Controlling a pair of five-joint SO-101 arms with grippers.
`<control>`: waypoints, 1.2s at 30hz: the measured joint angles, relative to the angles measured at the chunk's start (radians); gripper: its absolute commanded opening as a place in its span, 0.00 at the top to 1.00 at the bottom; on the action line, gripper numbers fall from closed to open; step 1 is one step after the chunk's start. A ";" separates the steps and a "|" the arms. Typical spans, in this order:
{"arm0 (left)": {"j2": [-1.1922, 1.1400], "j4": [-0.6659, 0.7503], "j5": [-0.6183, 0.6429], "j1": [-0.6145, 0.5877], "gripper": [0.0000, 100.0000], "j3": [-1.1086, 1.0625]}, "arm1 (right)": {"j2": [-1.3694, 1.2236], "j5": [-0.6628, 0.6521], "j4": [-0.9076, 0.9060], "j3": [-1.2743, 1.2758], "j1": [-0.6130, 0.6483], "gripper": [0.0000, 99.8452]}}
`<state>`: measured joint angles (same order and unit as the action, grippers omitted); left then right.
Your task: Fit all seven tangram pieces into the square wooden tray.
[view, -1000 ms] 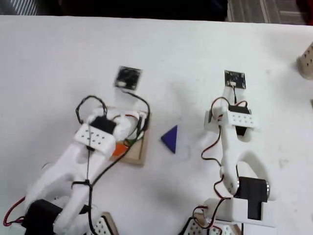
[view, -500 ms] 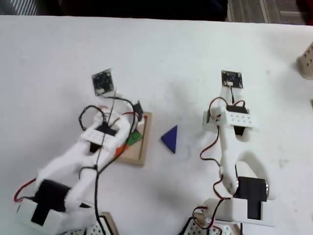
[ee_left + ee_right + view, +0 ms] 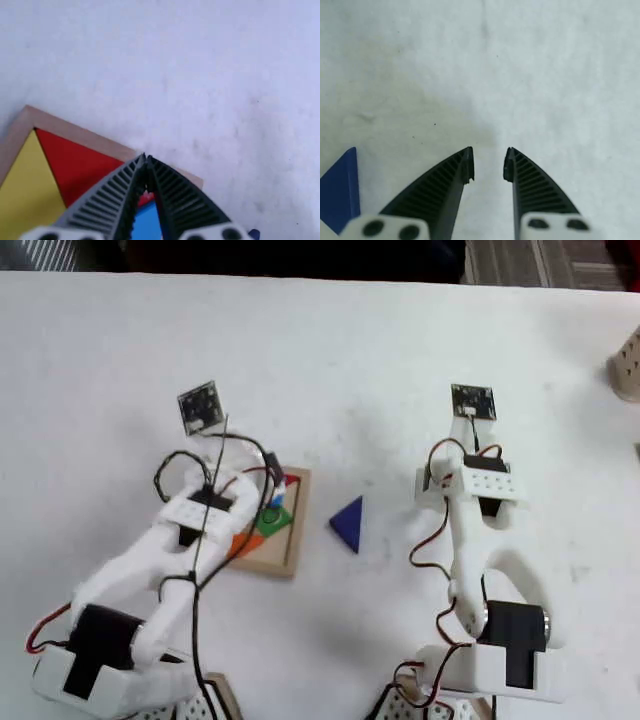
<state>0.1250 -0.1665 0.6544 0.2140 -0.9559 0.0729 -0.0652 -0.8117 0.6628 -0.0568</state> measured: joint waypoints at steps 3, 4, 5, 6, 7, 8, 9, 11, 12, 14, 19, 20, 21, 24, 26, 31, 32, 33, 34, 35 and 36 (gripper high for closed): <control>0.000 -0.034 -0.011 0.000 0.98 0.000 | 0.000 0.000 0.000 0.000 -0.002 0.89; 0.000 -0.049 -0.031 0.000 0.98 0.000 | 0.000 0.000 0.000 0.000 0.000 0.89; 0.000 -0.069 -0.052 0.003 0.98 0.000 | 0.000 0.000 0.000 0.000 0.000 0.89; 0.000 -0.086 -0.071 0.015 0.98 0.000 | 0.000 0.000 0.000 0.000 0.000 0.89; 0.000 -0.110 -0.091 0.032 0.98 0.002 | 0.000 0.000 0.000 0.000 0.000 0.89; 0.000 -0.135 -0.106 0.043 0.98 0.009 | 0.000 0.000 0.000 0.000 0.000 0.89; 0.000 -0.153 -0.110 0.051 0.98 0.020 | 0.000 0.000 0.000 0.000 0.000 0.89; 0.000 -0.173 -0.120 0.057 0.98 0.032 | 0.000 0.000 0.000 0.000 -0.002 0.89; 0.000 -0.178 -0.123 0.057 0.98 0.032 | 0.000 0.000 0.000 0.000 -0.002 0.89; 0.000 -0.181 -0.126 0.057 0.98 0.034 | 0.000 0.000 0.000 0.000 -0.002 0.89; 0.000 -0.183 -0.164 0.089 0.98 0.034 | 0.000 0.000 0.000 0.000 -0.002 0.89; 0.000 -0.193 -0.195 0.104 0.98 0.037 | 0.000 0.000 0.000 0.000 -0.002 0.89; 0.000 -0.209 -0.227 0.120 0.98 0.038 | 0.000 0.000 0.000 0.000 0.000 0.89; 0.000 -0.249 -0.288 0.144 0.98 0.068 | 0.000 0.000 0.000 0.000 -0.002 0.89; 0.000 -0.252 -0.295 0.137 0.98 0.084 | 0.000 0.000 0.000 0.000 -0.002 0.89; 0.000 -0.255 -0.302 0.112 0.98 0.117 | 0.000 0.000 0.000 0.000 0.000 0.89; 0.000 -0.256 -0.301 0.106 0.98 0.118 | 0.000 -0.002 0.000 0.000 -0.002 0.89; 0.003 -0.264 -0.301 0.101 0.98 0.118 | 0.000 -0.005 0.000 0.000 -0.002 0.89; 0.011 -0.278 -0.302 0.094 0.98 0.118 | 0.000 -0.006 0.000 0.000 -0.002 0.89; 0.029 -0.304 -0.302 0.083 0.98 0.118 | 0.000 -0.006 0.000 0.000 0.000 0.89; 0.057 -0.334 -0.302 0.072 0.98 0.118 | 0.000 -0.006 0.000 0.000 0.000 0.89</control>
<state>0.1818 -0.5010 0.3521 0.2862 -0.8378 0.0729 -0.0713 -0.8117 0.6628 -0.0568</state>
